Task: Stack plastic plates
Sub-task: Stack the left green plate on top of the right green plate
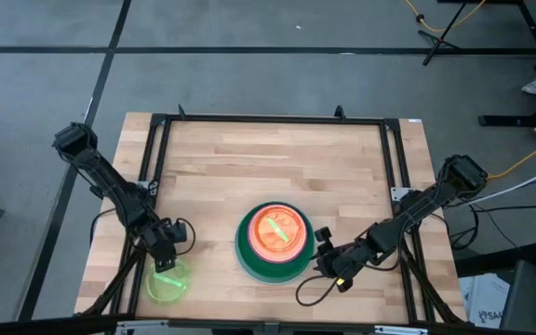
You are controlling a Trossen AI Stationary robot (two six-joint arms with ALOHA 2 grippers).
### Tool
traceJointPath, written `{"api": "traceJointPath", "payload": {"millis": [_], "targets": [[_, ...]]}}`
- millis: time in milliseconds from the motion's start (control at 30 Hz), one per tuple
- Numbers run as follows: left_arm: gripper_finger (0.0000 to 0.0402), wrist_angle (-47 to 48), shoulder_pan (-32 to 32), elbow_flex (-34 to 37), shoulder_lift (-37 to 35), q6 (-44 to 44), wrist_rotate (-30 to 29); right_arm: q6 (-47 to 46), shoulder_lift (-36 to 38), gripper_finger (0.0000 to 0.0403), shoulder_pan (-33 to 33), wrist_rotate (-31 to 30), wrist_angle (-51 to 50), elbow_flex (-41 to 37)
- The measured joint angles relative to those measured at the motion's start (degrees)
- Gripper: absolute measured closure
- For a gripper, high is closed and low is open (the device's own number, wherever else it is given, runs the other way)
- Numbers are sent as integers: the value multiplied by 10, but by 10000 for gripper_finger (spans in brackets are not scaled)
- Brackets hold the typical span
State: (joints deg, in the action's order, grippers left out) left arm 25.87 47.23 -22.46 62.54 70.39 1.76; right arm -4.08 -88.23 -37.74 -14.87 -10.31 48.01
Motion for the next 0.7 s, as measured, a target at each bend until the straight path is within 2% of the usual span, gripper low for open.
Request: {"api": "traceJointPath", "payload": {"millis": [333, 600, 700], "targets": [[312, -18, 13, -1, 32, 0, -3, 0, 0, 276, 0, 0, 2, 0], [390, -32, 13, 0, 34, 16, 12, 0, 0, 276, 0, 0, 2, 0], [396, -35, 13, 0, 34, 23, 15, 0, 0, 276, 0, -1, 2, 0]]}}
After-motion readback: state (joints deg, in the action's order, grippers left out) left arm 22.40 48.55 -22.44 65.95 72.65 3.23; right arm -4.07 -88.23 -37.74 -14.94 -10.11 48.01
